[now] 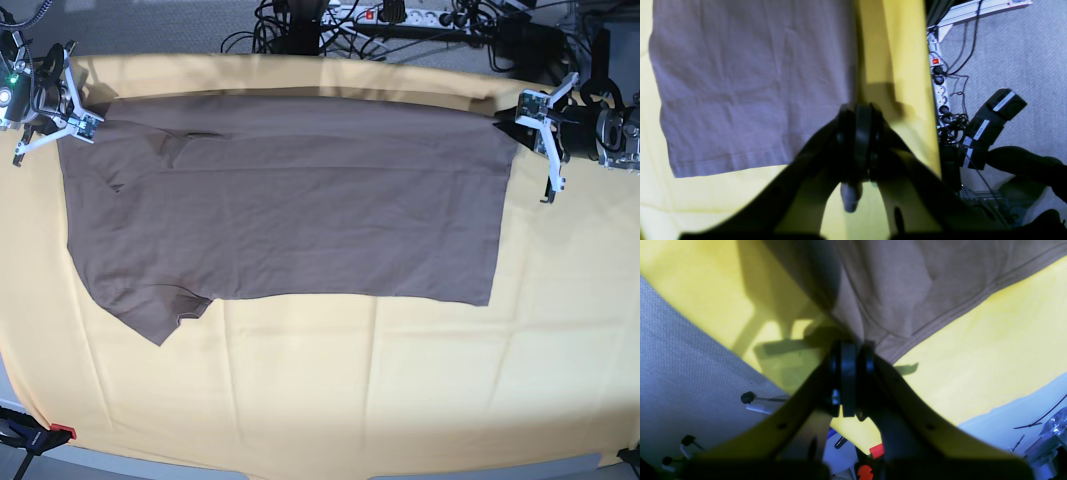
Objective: Fold the T-shirt properly
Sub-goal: 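Release and move both grippers to the opposite shirt edge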
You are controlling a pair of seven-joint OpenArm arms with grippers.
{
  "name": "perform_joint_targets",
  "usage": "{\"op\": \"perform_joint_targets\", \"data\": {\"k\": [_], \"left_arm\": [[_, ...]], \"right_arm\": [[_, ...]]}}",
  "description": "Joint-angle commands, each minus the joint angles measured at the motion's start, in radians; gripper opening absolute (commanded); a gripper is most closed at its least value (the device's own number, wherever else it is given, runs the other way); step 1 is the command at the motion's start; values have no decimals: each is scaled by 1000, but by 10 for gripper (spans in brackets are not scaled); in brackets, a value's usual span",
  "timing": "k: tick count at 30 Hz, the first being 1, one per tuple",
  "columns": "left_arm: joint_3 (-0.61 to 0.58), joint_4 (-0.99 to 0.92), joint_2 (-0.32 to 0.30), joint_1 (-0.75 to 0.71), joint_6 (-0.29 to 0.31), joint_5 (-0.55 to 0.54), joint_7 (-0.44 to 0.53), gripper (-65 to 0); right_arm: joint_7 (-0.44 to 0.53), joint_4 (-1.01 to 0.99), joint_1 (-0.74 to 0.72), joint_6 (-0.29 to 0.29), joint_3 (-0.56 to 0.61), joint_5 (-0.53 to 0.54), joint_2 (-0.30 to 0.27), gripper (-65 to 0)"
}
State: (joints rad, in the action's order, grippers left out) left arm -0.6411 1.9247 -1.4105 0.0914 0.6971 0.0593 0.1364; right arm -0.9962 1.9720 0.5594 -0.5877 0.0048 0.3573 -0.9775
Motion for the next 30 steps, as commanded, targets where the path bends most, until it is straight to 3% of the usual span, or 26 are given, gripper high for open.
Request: {"op": "perform_joint_targets", "data": {"k": [1, 4, 7, 9, 11, 17, 19, 20, 23, 26, 28, 30], "left_arm": [[13, 8, -27, 12, 1, -5, -2, -650], [13, 8, -27, 12, 1, -5, -10, -650], [13, 9, -27, 17, 1, -6, -10, -561], [13, 9, -27, 34, 1, -13, -14, -475], [13, 9, -27, 62, 1, -46, -44, -429], [13, 8, -27, 192, 1, -259, -164, -427], [13, -1, -17, 236, 1, -377, -253, -427], [13, -14, -8, 255, -42, -440, -301, -427], [15, -111, 50, 320, -200, -587, -378, -427], [15, -292, 138, 386, -286, -669, -381, -426], [19, -440, 208, 434, -282, -735, -390, -425], [23, -593, 282, 483, -231, -797, -417, -424]], "right_arm": [[-18, 11, -3, 6, -11, -13, -23, -650], [-14, 11, -5, 8, -11, -13, -23, -623], [-19, 11, -11, 12, -11, -12, -23, -406], [-24, 18, -11, 11, -11, -13, -23, -320], [-45, 35, -11, 11, -11, -13, -23, -311], [-72, 137, -11, 39, -52, -13, -23, -311], [-55, 164, -11, 58, -96, -13, -23, -311], [-34, 172, -11, 69, -123, -13, -23, -311], [37, 175, -11, 95, -199, -13, -23, -311], [71, 175, -11, 121, -246, -13, -23, -311], [70, 175, -11, 130, -258, -13, -23, -311], [70, 175, -11, 136, -260, -12, -22, -311]]}}
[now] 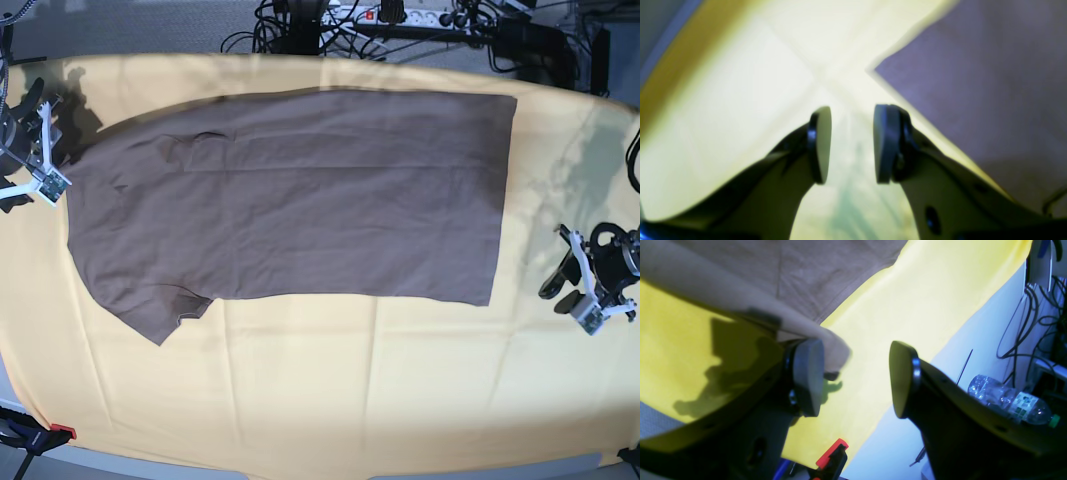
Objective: Fold the T-shirt properly
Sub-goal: 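Release and move both grippers to the opposite shirt edge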
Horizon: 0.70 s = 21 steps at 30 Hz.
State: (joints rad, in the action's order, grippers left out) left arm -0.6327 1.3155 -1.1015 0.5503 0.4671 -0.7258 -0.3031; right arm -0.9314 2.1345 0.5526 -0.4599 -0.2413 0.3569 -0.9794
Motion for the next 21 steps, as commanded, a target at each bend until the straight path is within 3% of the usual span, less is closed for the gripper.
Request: {"op": "perform_joint_targets", "data": {"k": [1, 4, 7, 15, 21], "left_arm": [[15, -57, 7, 46, 34, -48, 11, -422], [15, -257, 100, 90, 134, -109, 10, -422], [15, -395, 168, 113, 187, -131, 11, -422], [15, -541, 318, 110, 195, -121, 17, -422], [15, -597, 418, 112, 184, -95, 10, -372]], "right_arm": [[5, 12, -4, 8, -14, -12, -18, -311], [16, 12, -4, 8, -14, -12, -18, -311], [12, 12, -4, 7, -14, -12, -18, -311], [38, 11, -4, 8, -14, 13, -18, -311], [37, 11, -4, 8, -14, 60, -18, -311]]}}
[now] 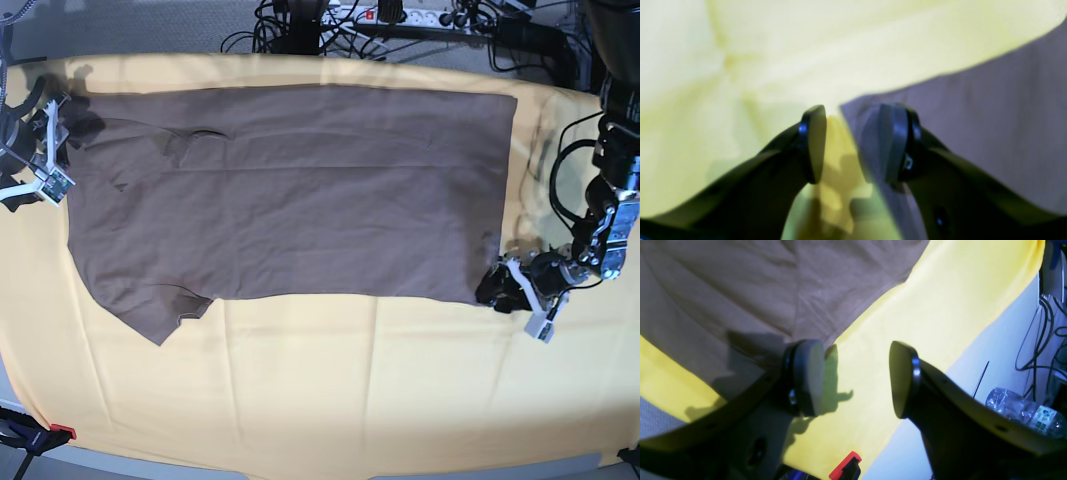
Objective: Fold the T-shirt properly
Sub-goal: 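Release and move both grippers to the opposite shirt edge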
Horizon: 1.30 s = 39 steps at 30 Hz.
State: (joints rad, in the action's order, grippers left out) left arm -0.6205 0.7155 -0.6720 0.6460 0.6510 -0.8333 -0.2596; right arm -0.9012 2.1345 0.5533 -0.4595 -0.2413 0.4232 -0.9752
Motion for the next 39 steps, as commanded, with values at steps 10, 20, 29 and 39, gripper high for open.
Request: {"op": "perform_joint_targets", "data": {"k": [10, 20, 29, 39], "left_arm": [[2, -48, 58, 15, 47, -102, -217, -372], [2, -48, 57, 17, 47, -152, -215, -650], [2, -48, 57, 22, 47, -182, -205, -650], [2, -48, 58, 21, 47, -177, -205, -650]], "right_arm": [[23, 11, -5, 8, -14, -7, -22, -311], [193, 9, -16, 74, -14, -16, -1, -311], [307, -232, -303, 99, -14, -5, 219, -303], [294, -813, -765, -77, -14, 166, 383, -303]]}}
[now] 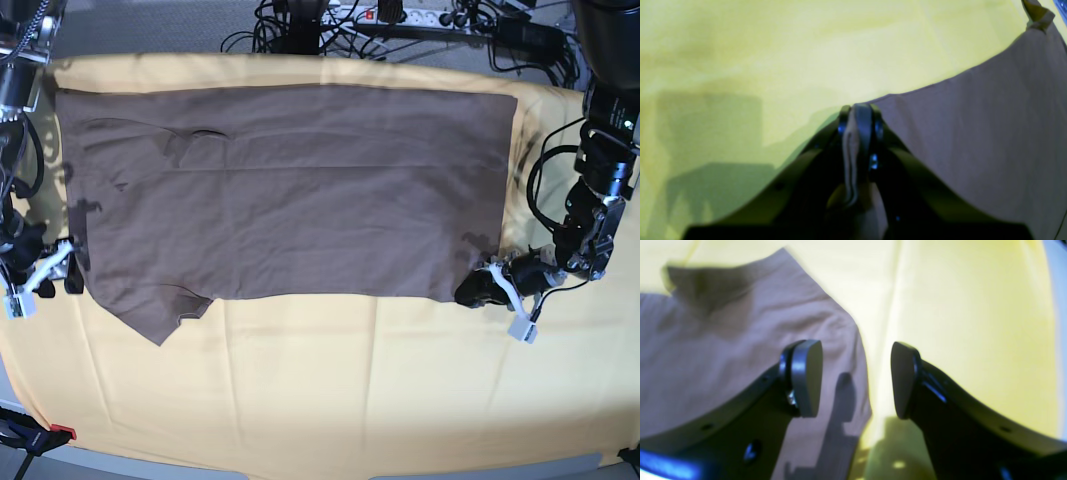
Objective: Fold the T-shirt properly
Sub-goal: 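Release and move both grippers to the opposite shirt edge, then grasp the opposite shirt edge with both grippers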
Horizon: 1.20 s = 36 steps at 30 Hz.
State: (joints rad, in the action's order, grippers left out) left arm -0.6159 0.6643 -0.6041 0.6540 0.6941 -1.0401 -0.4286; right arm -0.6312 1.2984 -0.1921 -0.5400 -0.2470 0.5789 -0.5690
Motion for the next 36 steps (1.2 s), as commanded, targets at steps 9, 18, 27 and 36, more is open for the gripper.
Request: {"op": "perform_joint_targets", "data": {"k": [9, 18, 27, 36], "left_arm": [[-3, 3, -10, 8, 4, 32, -36, -650], [-3, 3, -8, 8, 4, 27, -36, -650], [-3, 3, -8, 8, 4, 29, -29, -650], [-3, 3, -8, 63, -18, 45, 22, -650]], "right_arm": [[9, -478, -306, -68, -8, 27, 18, -303], [-1, -572, -332, -109, -8, 52, 85, -303], [5, -572, -332, -114, -8, 50, 97, -529], [102, -572, -349, -72, -8, -26, 98, -650]]}}
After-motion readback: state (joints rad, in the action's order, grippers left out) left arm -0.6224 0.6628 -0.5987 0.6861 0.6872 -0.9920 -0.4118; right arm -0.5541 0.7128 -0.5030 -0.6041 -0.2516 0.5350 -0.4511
